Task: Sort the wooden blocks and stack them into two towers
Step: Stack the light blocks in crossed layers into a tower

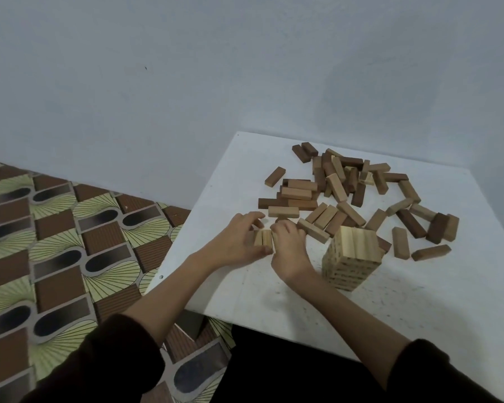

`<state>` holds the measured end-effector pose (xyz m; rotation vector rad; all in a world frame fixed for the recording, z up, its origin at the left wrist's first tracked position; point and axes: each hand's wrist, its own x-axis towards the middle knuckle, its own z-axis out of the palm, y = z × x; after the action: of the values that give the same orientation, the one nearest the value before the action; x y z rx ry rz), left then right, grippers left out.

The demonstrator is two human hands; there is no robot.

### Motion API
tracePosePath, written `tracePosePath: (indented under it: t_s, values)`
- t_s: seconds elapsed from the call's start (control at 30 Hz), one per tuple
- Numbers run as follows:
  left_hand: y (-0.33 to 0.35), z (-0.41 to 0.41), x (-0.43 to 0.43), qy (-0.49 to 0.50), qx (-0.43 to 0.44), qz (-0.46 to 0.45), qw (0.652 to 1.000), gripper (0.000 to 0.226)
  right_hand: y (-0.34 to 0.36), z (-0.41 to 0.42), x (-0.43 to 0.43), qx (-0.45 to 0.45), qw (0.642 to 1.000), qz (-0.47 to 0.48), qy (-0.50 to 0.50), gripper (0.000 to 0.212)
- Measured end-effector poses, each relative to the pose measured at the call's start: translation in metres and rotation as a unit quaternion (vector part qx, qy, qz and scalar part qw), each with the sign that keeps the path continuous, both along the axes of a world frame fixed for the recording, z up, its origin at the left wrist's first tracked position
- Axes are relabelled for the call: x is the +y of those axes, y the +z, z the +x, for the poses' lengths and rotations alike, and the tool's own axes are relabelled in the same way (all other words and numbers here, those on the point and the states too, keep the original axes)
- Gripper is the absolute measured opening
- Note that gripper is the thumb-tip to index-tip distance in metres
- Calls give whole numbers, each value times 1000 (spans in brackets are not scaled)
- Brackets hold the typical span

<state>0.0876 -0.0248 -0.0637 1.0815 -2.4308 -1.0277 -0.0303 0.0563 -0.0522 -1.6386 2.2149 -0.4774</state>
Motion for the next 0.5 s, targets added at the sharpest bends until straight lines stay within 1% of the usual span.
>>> tracePosePath:
  t_s: [0.07,0.1,0.13,0.2,0.33,0.5]
  values:
    - [-2,4,-1,17,9,-14,1000,49,1,2,4,-41,998,-11,-52,58]
    - [-4,6,-2,21,9,-33,999,43,2,3,5,-66,994,-11,-83,61]
    - [-6,8,-2,21,8,-52,998,42,4,4,6,-88,991,-9,-105,63]
    - [-8,9,-4,4,5,-68,998,47,5,4,6,-119,987,-7,-112,66]
    - [-4,5,-5,-1,19,-32,999,52,2,3,5,-154,985,-9,-82,63]
    - [-8,10,1,-9,27,-65,997,69,0,0,9,-195,979,-23,-48,64]
